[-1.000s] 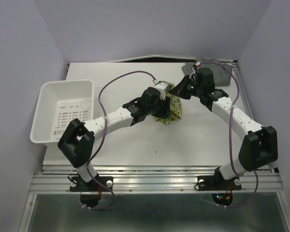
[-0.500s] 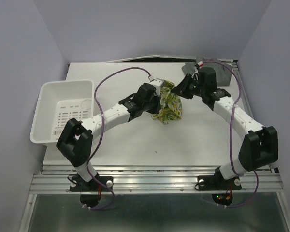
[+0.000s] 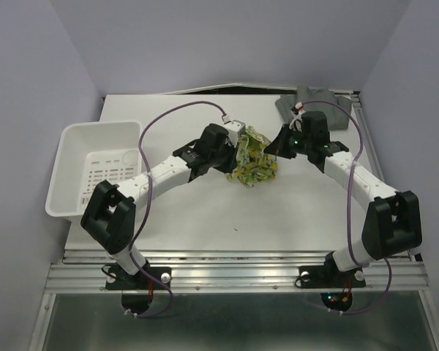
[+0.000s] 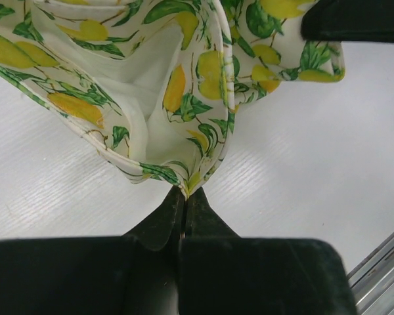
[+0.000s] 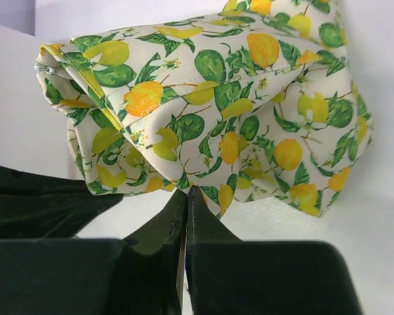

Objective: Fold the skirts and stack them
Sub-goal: Flatten the skirt out

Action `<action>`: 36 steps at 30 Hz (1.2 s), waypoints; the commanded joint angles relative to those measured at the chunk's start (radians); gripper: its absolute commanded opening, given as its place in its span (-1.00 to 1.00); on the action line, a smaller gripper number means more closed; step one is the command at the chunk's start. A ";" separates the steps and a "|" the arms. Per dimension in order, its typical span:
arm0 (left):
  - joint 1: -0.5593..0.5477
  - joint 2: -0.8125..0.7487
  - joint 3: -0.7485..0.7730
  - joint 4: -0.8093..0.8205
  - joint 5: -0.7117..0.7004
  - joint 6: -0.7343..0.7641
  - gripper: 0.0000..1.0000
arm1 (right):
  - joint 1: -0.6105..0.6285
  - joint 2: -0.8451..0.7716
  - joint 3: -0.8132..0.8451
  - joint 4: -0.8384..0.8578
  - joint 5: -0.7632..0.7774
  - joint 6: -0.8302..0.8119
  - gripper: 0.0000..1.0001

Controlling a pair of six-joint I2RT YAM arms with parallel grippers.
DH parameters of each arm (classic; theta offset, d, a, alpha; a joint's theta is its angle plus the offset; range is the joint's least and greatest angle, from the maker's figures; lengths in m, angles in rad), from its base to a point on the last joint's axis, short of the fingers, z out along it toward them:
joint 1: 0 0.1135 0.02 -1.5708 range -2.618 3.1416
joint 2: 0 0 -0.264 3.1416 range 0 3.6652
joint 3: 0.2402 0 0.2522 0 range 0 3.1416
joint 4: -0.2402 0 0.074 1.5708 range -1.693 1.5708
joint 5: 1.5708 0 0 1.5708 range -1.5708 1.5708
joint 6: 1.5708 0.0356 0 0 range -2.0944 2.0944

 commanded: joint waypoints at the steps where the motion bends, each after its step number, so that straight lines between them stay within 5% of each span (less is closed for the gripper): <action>1: 0.020 -0.072 0.052 -0.047 -0.007 0.108 -1.00 | -0.014 -0.059 0.034 0.023 0.055 -0.207 -0.99; 10: 0.180 -0.117 0.276 -0.199 -0.154 0.333 -1.00 | -0.176 -0.167 0.132 -0.088 0.185 -0.598 -0.99; 15: 0.221 -0.080 0.428 -0.077 -0.324 0.503 -1.00 | -0.276 -0.132 0.291 -0.057 0.226 -0.723 -0.99; 26: 0.283 0.170 0.896 0.099 -0.381 0.637 -1.00 | -0.324 0.063 0.686 0.058 0.179 -0.818 -0.99; 31: 0.284 0.040 0.737 0.093 -0.334 0.657 -1.00 | -0.324 -0.065 0.574 0.028 0.129 -0.907 -0.99; 36: 0.283 -0.271 0.200 0.125 -0.139 0.678 -1.00 | -0.324 -0.350 0.184 -0.064 0.018 -1.090 -0.99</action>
